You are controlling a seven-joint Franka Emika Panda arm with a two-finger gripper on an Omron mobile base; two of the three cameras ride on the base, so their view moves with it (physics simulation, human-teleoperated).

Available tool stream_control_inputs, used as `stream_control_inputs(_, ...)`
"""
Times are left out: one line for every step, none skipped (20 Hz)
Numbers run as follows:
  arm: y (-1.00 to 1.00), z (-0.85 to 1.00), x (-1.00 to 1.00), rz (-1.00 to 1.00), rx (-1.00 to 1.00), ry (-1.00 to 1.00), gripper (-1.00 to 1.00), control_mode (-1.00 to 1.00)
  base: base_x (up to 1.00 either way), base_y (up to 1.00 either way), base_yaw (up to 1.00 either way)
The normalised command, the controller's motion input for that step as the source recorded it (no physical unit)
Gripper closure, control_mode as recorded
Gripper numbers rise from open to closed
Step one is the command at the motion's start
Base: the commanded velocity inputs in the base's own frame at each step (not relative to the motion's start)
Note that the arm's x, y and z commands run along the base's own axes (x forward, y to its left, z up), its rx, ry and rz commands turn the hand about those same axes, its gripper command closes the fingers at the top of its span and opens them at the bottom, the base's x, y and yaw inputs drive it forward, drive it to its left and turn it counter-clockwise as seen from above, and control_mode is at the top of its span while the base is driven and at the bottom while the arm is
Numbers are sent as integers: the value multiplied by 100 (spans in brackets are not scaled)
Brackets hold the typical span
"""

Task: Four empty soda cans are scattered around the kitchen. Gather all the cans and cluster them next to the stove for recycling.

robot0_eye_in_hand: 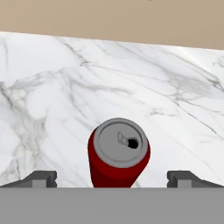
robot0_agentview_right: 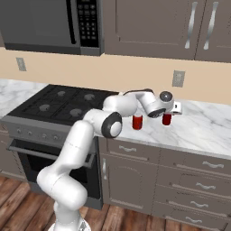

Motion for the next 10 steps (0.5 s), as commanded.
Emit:
stream_control_inputs(-6,-7,14,0,0,0,-100,-100,0,0,0)
stream_control_inputs(-6,-6,13,0,0,0,-100,-100,0,0,0)
stream_control_inputs(-6,-7,15,0,0,0,-100,-100,0,0,0)
stream_control_inputs(-6,-6,16,0,0,0,-100,-100,0,0,0)
stream_control_inputs(-6,-6,17,0,0,0,-100,-100,0,0,0)
stream_control_inputs(-5,-6,19,0,0,0,-100,-100,0,0,0)
stream_control_inputs(-4,-6,22,0,0,0,-100,-100,0,0,0)
stream_control_inputs(-4,-6,21,0,0,0,-100,-100,0,0,0)
stream_control_inputs(-4,-9,21,0,0,0,-100,-100,0,0,0)
stream_control_inputs(-4,-7,20,0,0,0,-100,-100,0,0,0)
